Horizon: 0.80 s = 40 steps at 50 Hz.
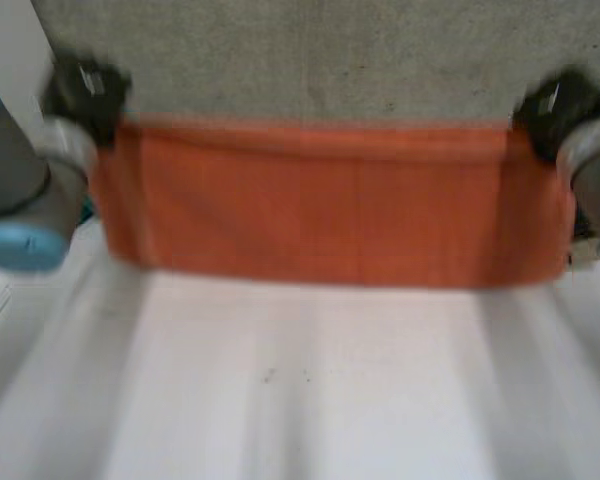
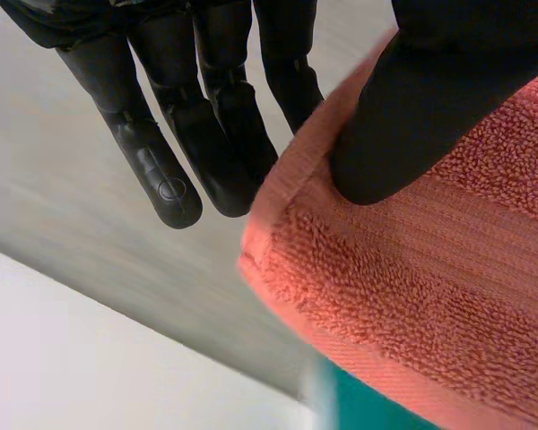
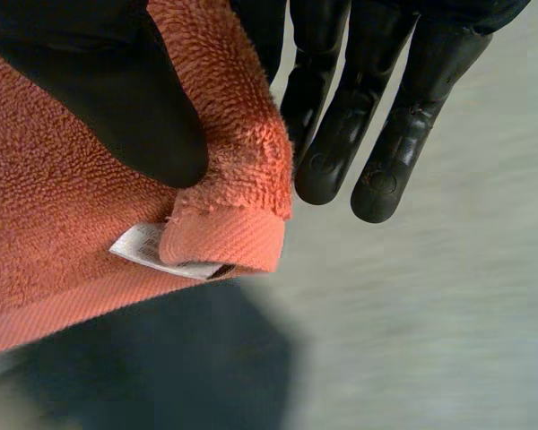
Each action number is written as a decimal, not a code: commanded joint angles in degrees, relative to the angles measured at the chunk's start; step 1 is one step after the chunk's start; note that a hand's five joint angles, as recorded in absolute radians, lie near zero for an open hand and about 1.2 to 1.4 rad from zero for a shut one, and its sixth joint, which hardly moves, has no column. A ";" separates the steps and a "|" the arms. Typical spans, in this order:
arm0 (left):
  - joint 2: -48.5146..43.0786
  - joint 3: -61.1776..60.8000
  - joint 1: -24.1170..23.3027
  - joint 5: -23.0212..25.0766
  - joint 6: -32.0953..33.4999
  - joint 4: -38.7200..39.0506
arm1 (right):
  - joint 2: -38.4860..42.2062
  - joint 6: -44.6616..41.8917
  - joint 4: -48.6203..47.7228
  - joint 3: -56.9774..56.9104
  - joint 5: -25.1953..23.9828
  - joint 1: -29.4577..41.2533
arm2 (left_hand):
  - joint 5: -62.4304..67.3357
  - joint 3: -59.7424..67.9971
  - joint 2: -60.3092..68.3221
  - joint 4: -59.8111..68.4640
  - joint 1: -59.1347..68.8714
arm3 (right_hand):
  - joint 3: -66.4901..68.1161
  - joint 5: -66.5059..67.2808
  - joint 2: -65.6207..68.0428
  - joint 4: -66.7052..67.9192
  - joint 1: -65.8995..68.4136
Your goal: Fold the laundry.
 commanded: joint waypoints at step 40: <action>19.44 -47.71 3.10 -0.06 1.19 -22.65 | -8.75 3.33 29.24 31.43 -6.14 -7.75 | 14.05 11.48 11.24 11.00 14.03 | 12.09 13.13 12.62 11.88 23.82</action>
